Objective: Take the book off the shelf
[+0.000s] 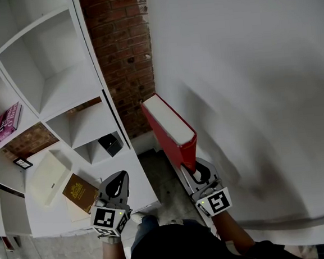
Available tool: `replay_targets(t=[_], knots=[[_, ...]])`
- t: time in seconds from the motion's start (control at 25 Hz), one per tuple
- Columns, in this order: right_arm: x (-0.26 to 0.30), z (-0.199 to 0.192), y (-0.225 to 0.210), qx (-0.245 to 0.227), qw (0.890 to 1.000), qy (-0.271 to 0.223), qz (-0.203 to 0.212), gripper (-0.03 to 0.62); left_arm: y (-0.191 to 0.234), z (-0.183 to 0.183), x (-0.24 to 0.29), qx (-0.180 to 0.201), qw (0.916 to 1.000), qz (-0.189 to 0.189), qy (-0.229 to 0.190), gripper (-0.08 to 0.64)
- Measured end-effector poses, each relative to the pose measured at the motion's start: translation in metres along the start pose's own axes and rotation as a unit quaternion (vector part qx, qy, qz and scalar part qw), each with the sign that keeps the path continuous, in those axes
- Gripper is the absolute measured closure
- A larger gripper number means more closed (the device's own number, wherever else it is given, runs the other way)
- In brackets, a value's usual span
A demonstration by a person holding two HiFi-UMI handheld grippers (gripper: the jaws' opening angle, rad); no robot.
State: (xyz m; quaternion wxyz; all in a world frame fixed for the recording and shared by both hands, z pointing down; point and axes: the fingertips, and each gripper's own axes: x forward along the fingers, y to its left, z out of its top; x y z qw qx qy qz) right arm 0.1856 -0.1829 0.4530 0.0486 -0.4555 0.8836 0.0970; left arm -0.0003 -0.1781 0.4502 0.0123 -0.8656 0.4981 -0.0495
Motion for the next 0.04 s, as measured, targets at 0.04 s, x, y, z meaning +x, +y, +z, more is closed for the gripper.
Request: replay_targets(t=[0.04], knots=[[-0.0002, 0.0002, -0.0004, -0.001, 1.000, 0.000, 0.000, 0.468, -0.0004, -0.0004, 0.0002, -0.001, 1.0000, 0.001, 0.001, 0.551]])
